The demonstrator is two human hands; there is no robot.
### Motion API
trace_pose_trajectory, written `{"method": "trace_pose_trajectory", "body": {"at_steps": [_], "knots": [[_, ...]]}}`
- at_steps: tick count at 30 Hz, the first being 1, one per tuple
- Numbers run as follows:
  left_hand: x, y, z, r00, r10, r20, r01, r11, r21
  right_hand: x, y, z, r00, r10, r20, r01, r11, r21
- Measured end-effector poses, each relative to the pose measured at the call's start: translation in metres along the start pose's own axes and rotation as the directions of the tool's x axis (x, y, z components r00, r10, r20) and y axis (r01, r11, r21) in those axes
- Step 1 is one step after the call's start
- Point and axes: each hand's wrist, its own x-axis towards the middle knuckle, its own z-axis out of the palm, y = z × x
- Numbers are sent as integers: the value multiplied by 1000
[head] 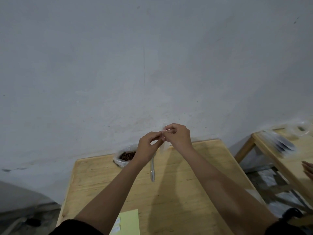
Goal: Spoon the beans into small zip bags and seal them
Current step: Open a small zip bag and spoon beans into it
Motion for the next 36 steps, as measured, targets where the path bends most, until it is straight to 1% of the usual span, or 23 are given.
{"method": "trace_pose_trajectory", "body": {"at_steps": [2, 6, 8, 12, 17, 22, 24, 26, 28, 31, 33, 36], "knots": [[-2, -1, 0, 998, -2, -55, 1, 1000, -14, -1, 0, 2, 1000, -2, 9, 1, 1000, 23], [-4, -3, -5, 992, 14, -123, -10, 999, 33, -1, 2, 8, 999, -41, 8, 41, 996, -83], [-3, -5, -10, 992, 6, -129, 4, 997, 75, -2, 4, 10, 998, -69, 8, 69, 989, -127], [2, -5, -18, 991, 57, -122, -27, 972, 233, -4, 6, 15, 1000, -25, 14, 25, 999, -46], [0, -4, -20, 986, 95, -137, -50, 952, 303, -5, 4, 20, 999, -19, 32, 20, 999, -38], [-1, -8, -21, 990, 103, -95, -58, 920, 388, -6, 7, 20, 998, 11, 58, -9, 999, -42], [-1, -9, -24, 985, 102, -141, -38, 916, 401, -7, 10, 20, 997, 8, 73, -2, 997, -76], [4, -11, -33, 979, 69, -193, 11, 922, 386, -12, 16, 19, 996, -8, 94, 19, 992, -124], [8, -11, -39, 990, 19, -138, 33, 930, 366, -15, 21, 17, 996, 10, 89, 2, 992, -125], [7, -9, -38, 999, -50, 11, 44, 948, 314, -11, 19, 9, 989, 92, 112, -87, 995, -44], [2, -8, -32, 997, -47, 60, 28, 958, 285, -6, 11, 2, 980, 121, 156, -122, 993, -6], [-3, -5, -23, 986, -45, 158, 14, 982, 189, 3, -2, -7, 973, 120, 199, -122, 993, 0]]}}
